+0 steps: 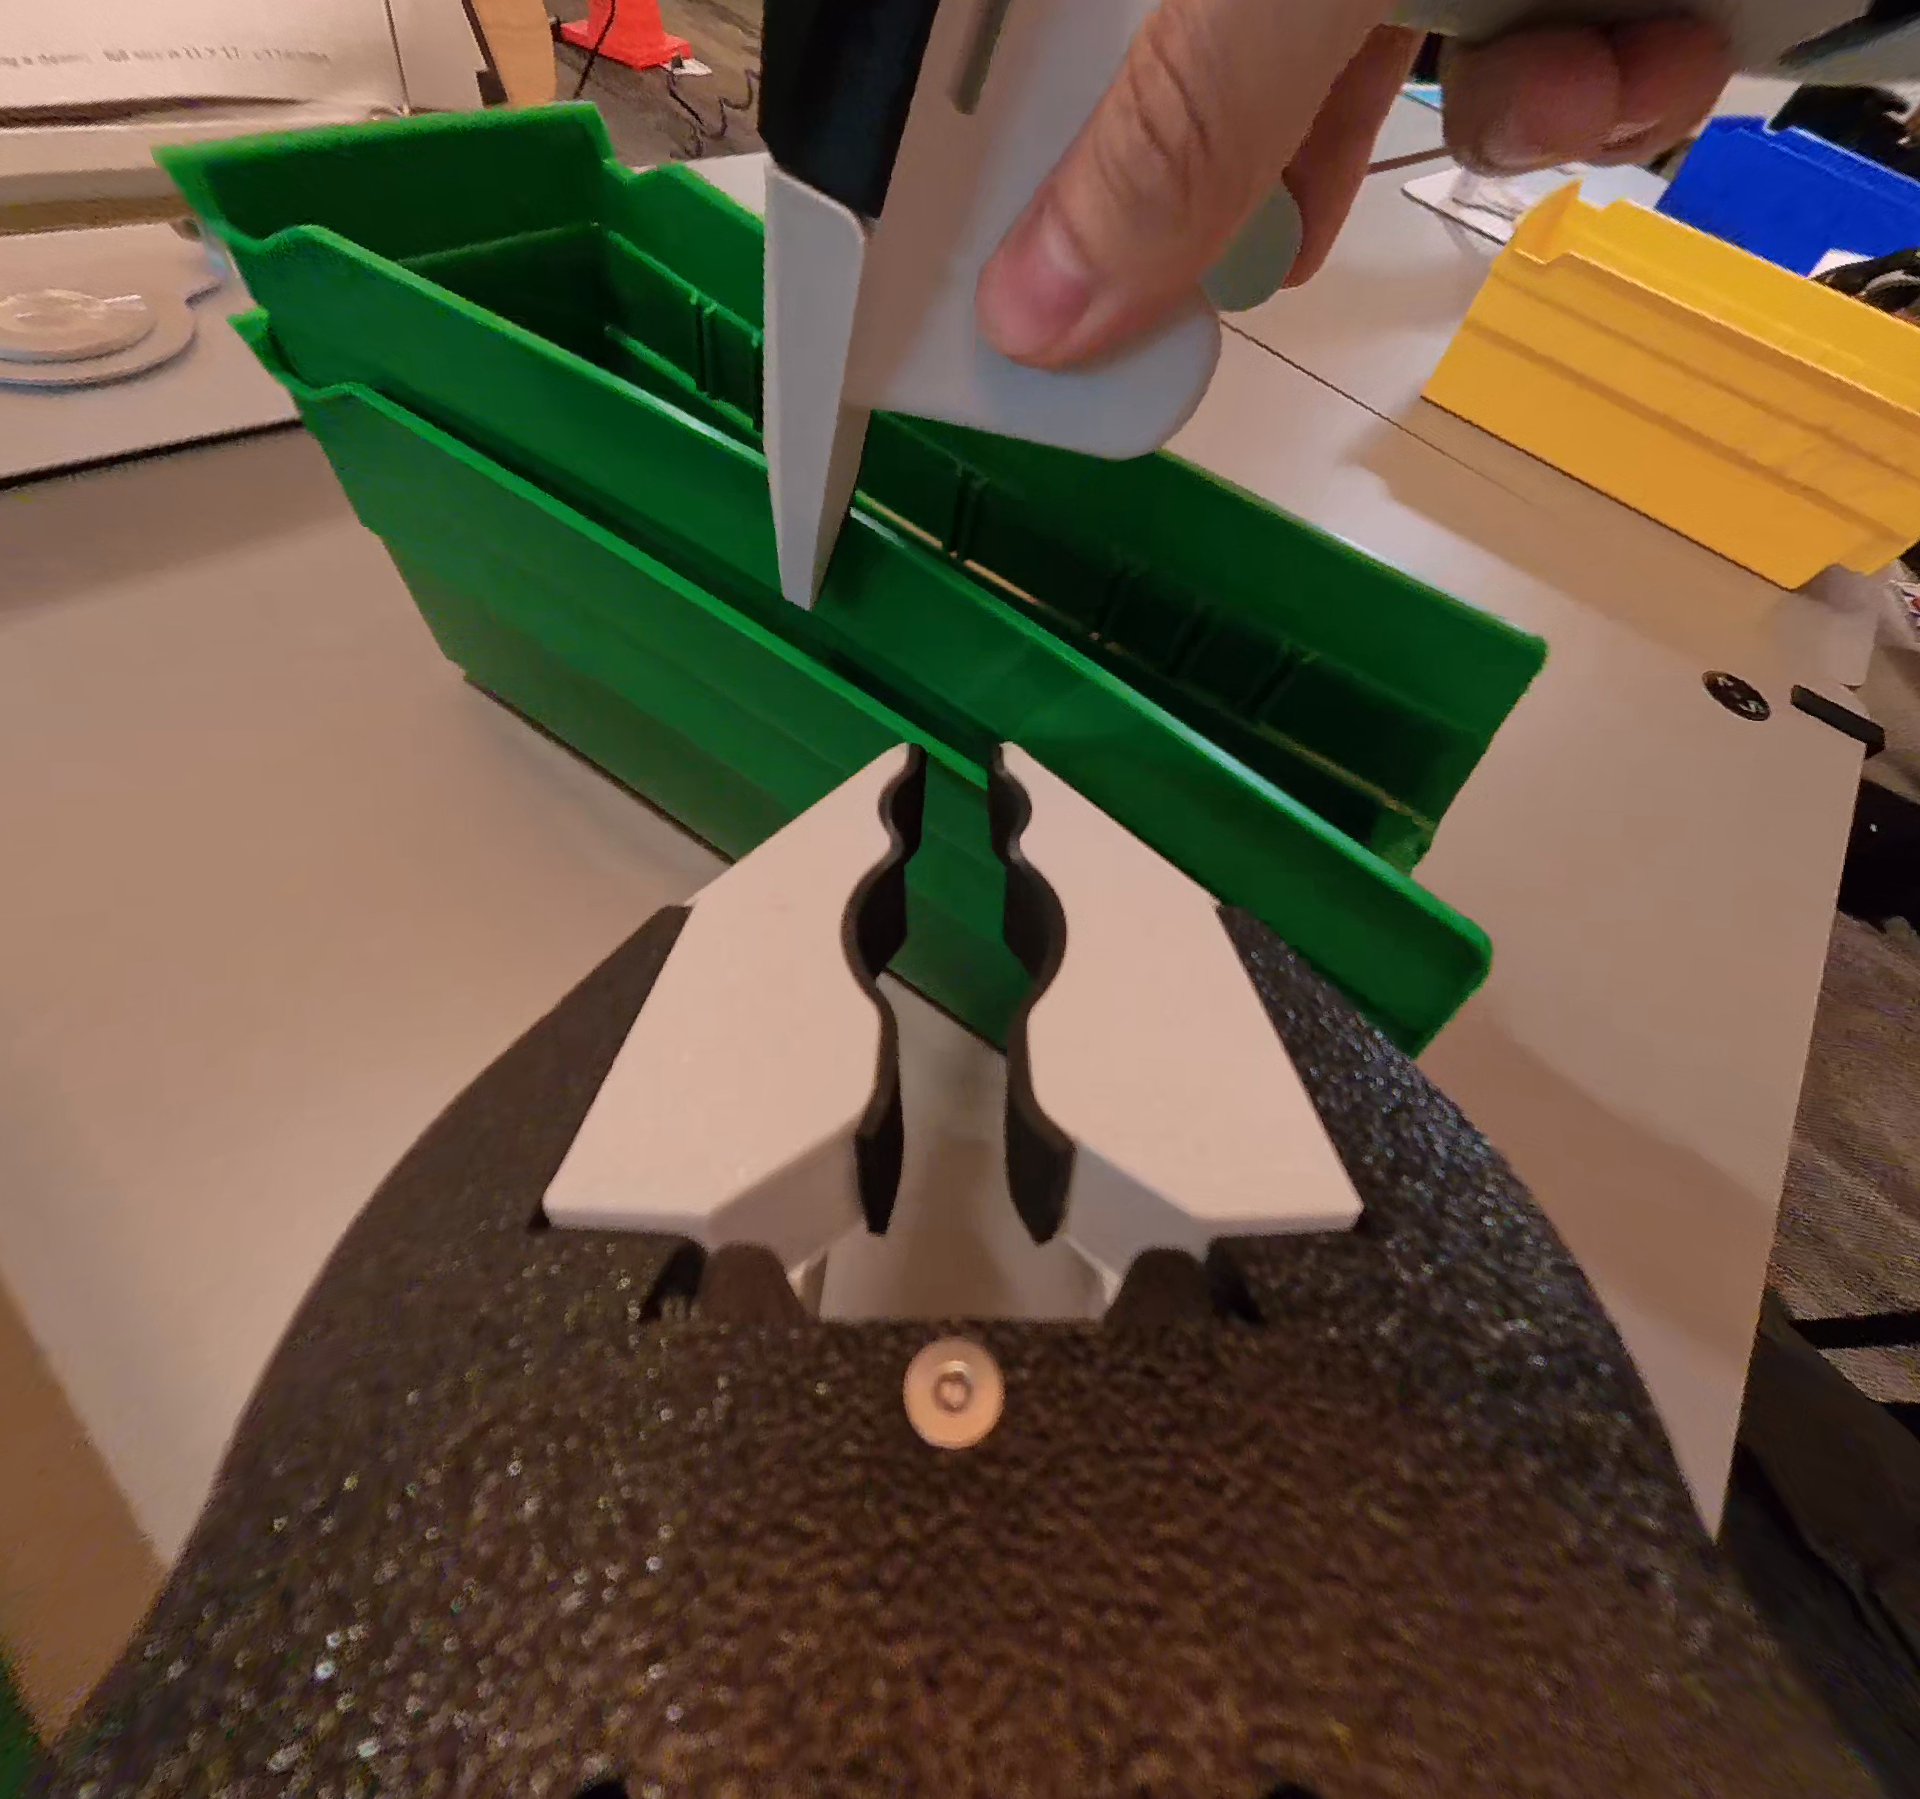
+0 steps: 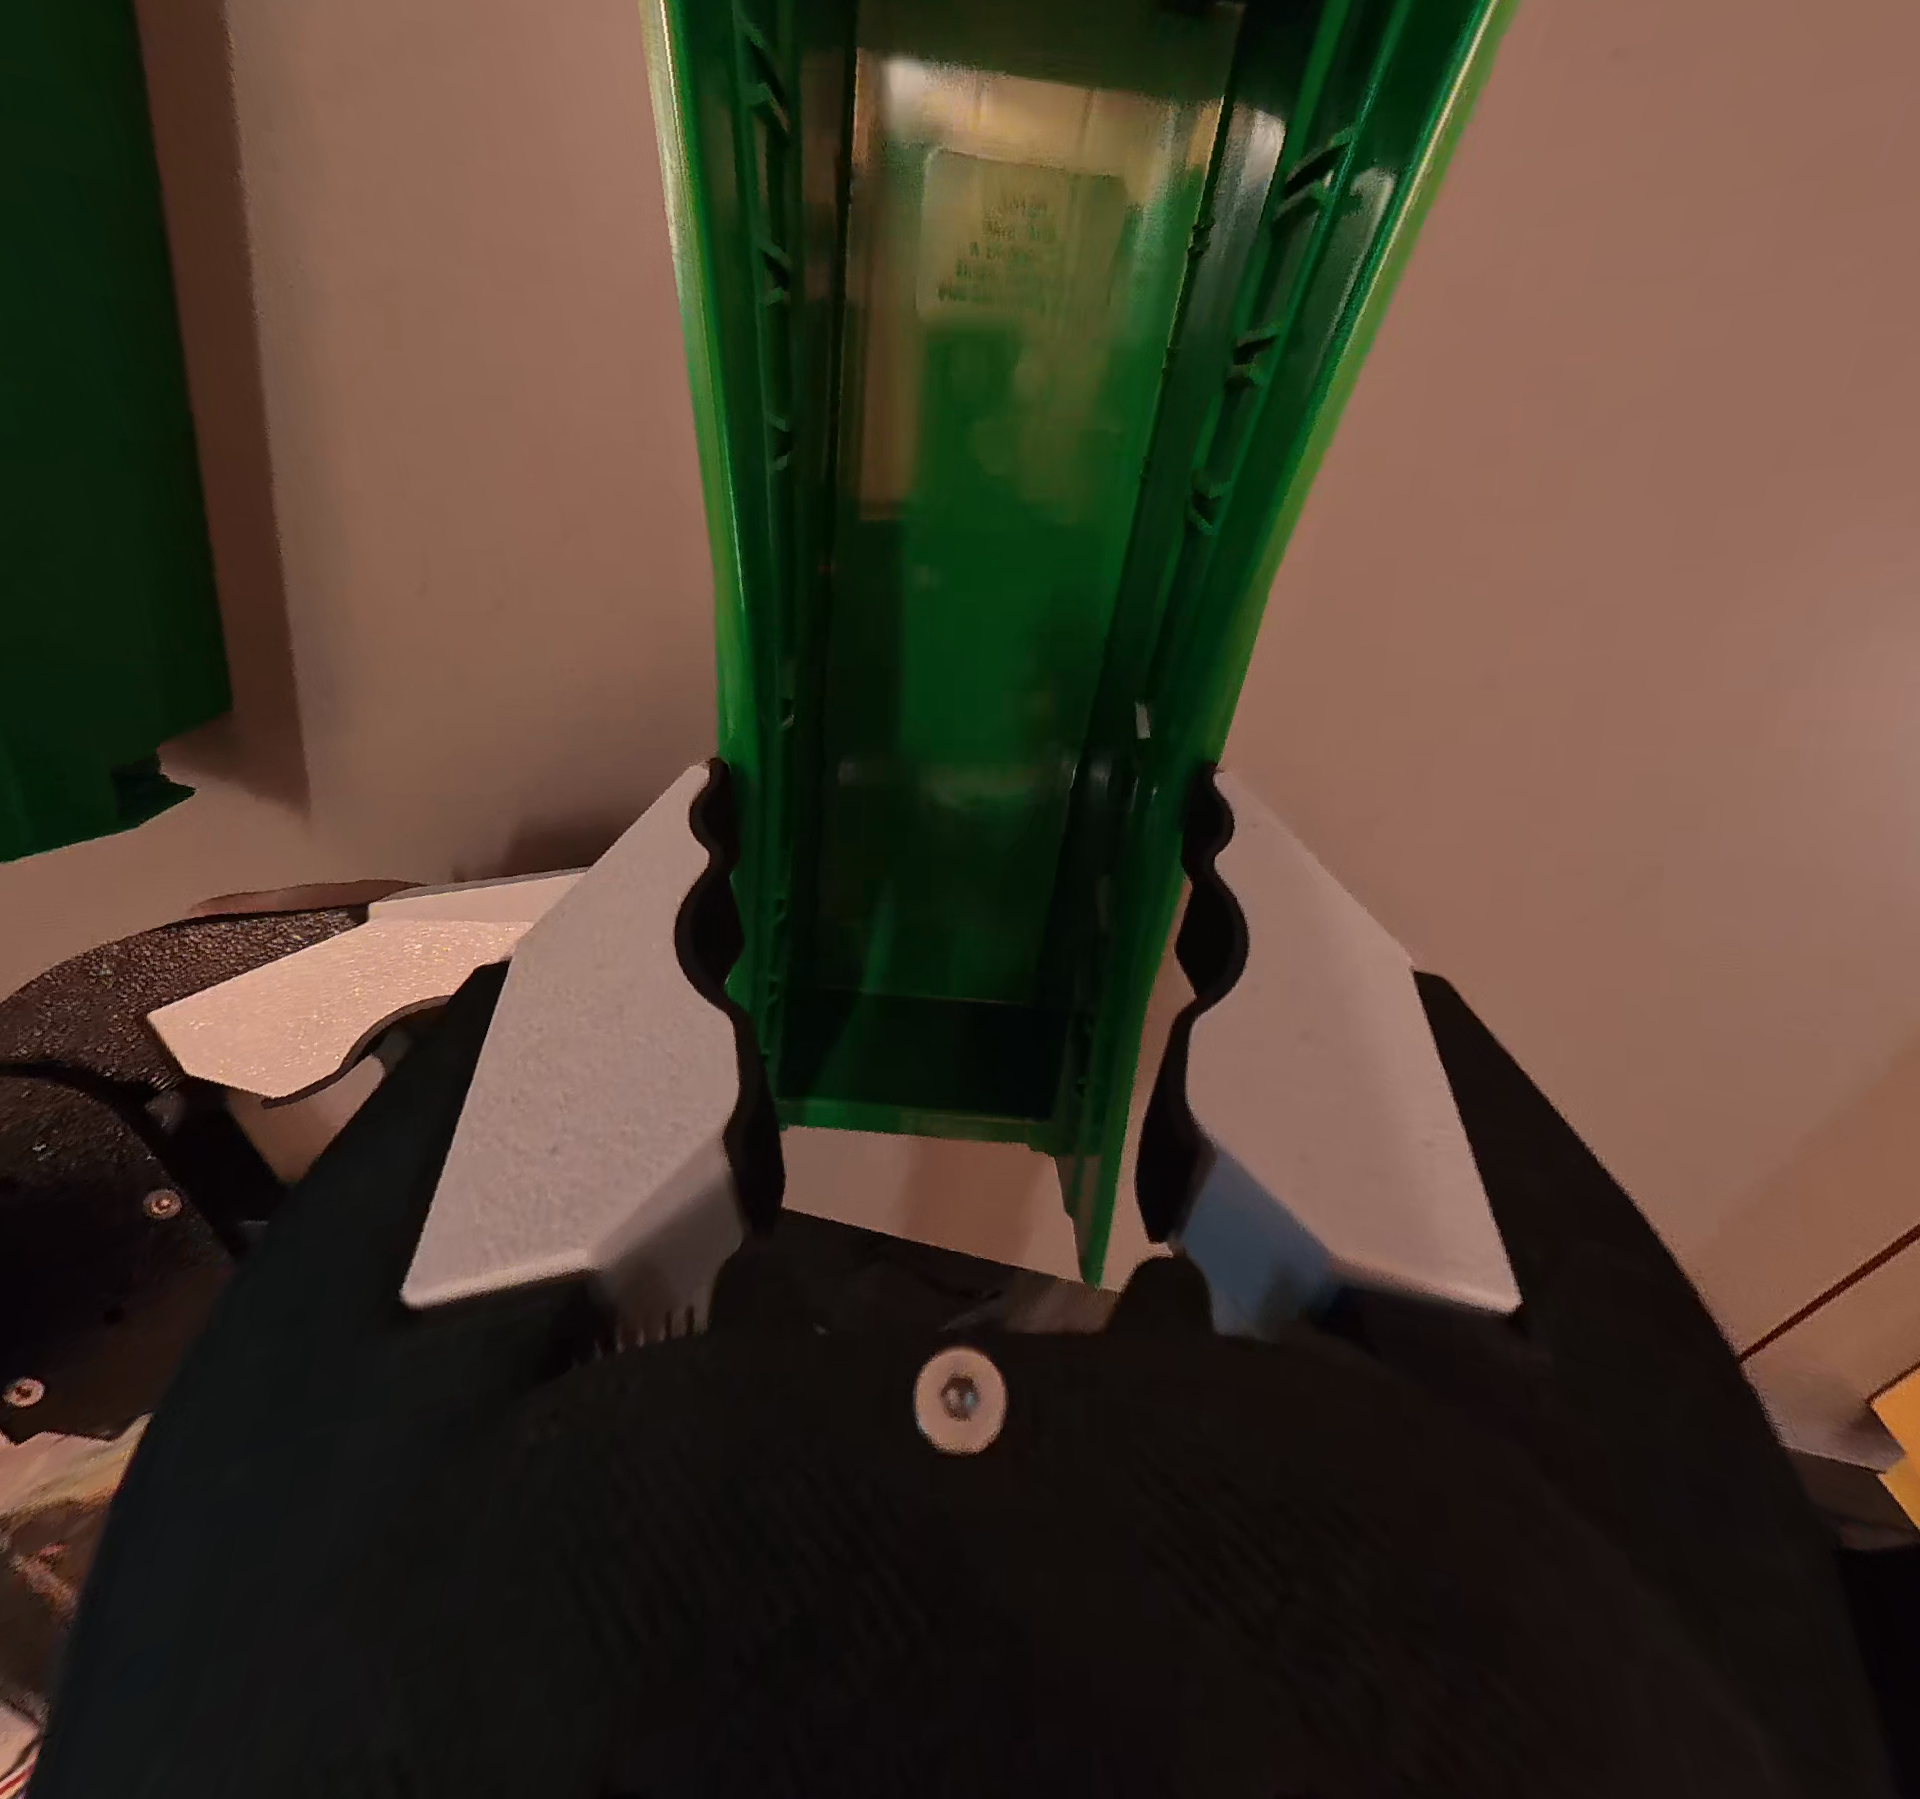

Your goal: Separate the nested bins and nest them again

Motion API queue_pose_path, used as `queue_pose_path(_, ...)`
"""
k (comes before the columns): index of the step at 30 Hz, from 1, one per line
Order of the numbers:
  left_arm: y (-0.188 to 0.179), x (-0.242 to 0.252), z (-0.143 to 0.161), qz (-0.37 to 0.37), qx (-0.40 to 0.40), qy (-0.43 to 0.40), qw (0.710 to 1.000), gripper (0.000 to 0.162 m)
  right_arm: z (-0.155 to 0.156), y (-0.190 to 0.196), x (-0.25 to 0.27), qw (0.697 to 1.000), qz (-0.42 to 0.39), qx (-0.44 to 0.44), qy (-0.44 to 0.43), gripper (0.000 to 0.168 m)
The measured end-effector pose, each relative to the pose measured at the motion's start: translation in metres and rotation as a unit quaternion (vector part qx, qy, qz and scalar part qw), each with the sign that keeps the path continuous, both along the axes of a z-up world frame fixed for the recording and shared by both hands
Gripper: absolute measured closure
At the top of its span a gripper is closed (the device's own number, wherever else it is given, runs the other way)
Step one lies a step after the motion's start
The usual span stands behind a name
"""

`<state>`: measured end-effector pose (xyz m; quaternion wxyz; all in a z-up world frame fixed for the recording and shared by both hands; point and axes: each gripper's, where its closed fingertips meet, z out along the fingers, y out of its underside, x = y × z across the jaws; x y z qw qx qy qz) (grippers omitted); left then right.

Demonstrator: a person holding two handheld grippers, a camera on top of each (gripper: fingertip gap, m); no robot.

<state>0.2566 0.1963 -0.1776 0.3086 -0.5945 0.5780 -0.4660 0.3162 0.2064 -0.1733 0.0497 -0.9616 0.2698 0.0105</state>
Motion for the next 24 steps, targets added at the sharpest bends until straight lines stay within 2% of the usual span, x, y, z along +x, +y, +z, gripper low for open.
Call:
queue_pose_path(10,0.009,-0.004,0.011,0.020,0.004,-0.013,1.000,0.153,0.018,0.009,-0.008,0.999,0.025,-0.019,0.000,0.081)
queue_pose_path(24,0.005,-0.006,-0.002,0.006,0.008,0.022,1.000,0.151,0.005,0.006,-0.009,0.998,0.032,-0.061,-0.014,0.082)
